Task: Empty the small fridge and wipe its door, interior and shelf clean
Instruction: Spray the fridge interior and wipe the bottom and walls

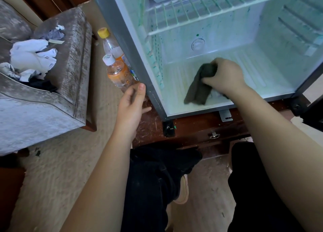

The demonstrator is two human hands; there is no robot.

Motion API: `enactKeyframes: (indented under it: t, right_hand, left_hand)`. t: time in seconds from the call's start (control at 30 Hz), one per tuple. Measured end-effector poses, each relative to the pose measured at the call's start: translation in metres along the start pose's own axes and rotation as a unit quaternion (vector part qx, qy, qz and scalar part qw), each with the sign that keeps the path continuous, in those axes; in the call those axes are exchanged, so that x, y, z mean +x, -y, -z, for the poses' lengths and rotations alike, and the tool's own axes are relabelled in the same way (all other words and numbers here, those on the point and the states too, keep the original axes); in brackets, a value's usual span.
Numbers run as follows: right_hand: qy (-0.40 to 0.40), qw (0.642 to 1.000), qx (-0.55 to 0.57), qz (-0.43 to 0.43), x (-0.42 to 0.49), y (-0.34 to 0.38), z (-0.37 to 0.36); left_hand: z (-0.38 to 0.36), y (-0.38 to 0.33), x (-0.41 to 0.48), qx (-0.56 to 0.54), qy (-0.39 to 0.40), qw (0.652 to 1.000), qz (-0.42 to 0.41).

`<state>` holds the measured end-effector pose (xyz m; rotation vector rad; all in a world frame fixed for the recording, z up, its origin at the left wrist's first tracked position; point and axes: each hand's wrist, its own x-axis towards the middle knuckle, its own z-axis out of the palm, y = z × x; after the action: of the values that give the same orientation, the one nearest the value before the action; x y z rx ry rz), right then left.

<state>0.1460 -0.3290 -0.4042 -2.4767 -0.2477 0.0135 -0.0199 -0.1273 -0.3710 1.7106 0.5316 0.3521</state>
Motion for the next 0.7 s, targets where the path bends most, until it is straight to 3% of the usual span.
enactKeyframes:
  t: [0.07, 0.17, 0.27, 0.37, 0.43, 0.6, 0.7]
  right_hand:
    - [-0.098, 0.994, 0.04, -0.035, 0.009, 0.014, -0.008]
    - [-0.142, 0.98, 0.133, -0.029, 0.022, 0.041, -0.033]
    - [-0.065, 0.962, 0.264, -0.03, 0.039, 0.069, -0.068]
    - [0.073, 0.893, 0.433, -0.096, 0.054, 0.094, -0.09]
    - [0.097, 0.904, 0.413, -0.056, 0.061, 0.096, -0.097]
    - [0.016, 0.963, 0.26, 0.063, 0.073, 0.079, -0.111]
    - [0.02, 0.984, 0.148, 0.096, 0.076, 0.075, -0.12]
  left_hand:
    - [0.0, 0.0, 0.001, 0.004, -0.007, 1.0, -0.002]
    - [-0.002, 0.0, 0.002, 0.011, -0.013, 1.0, -0.007]
    - [-0.002, 0.003, 0.004, 0.009, -0.016, 1.0, -0.008]
    - [0.0, 0.004, 0.006, 0.019, -0.009, 1.0, -0.012]
    - [0.001, 0.005, 0.008, 0.025, -0.008, 0.999, -0.019]
    - [0.001, 0.008, 0.008, 0.018, -0.011, 1.0, -0.023]
    - [0.001, 0.008, 0.008, 0.019, -0.008, 1.0, -0.021]
